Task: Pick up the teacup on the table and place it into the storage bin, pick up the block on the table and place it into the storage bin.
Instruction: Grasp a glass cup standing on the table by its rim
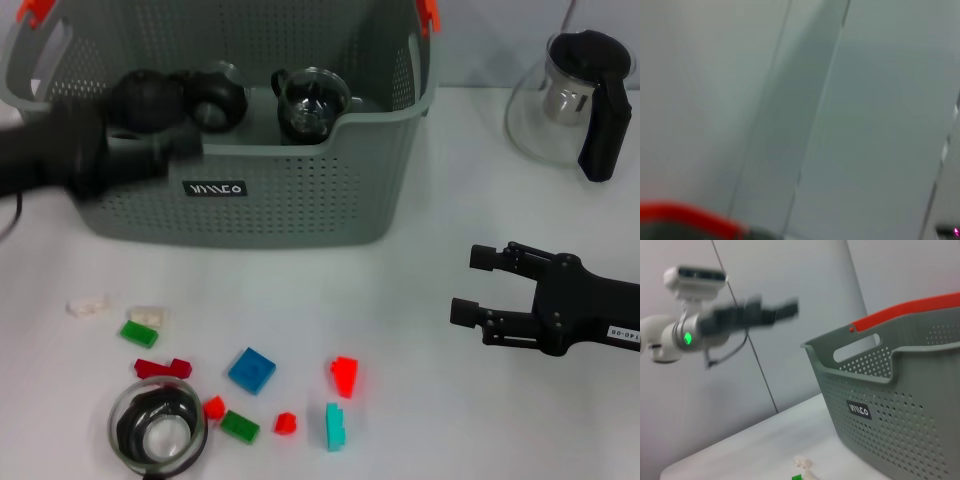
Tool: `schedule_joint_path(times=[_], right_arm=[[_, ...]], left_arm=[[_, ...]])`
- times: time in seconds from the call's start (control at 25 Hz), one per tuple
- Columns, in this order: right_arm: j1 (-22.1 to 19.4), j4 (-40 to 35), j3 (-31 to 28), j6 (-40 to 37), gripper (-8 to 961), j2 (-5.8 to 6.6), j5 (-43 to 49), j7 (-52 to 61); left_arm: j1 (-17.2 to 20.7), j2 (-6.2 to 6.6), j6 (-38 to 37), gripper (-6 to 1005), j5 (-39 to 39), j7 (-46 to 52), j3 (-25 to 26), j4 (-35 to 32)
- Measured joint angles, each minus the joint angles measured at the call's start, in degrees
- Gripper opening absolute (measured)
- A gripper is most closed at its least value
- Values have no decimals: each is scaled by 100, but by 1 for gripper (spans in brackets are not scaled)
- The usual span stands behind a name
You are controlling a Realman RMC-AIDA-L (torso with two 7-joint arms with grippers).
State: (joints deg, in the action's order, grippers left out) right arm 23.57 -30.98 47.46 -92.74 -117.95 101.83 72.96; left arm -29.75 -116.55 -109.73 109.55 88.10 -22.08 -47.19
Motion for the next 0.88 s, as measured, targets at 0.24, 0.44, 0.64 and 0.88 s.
schedule_joint_path(times=[0.24, 0.44, 0.64, 0.88], right_arm=[[7, 4, 0, -3, 927, 0, 2, 51], [8, 5, 17, 9, 927, 0, 4, 110], [7, -10, -1, 18, 927, 0, 4, 179], [-25, 0, 2, 160, 927, 5, 4, 202]], left_arm=[[235, -62, -298, 706, 1691, 89, -15, -710], [112, -58, -381, 705, 2967, 785, -238, -1588], [-14, -163, -390, 701, 3714, 1616, -1089, -2500], [30, -689, -220, 684, 4461, 2092, -2285, -3596]])
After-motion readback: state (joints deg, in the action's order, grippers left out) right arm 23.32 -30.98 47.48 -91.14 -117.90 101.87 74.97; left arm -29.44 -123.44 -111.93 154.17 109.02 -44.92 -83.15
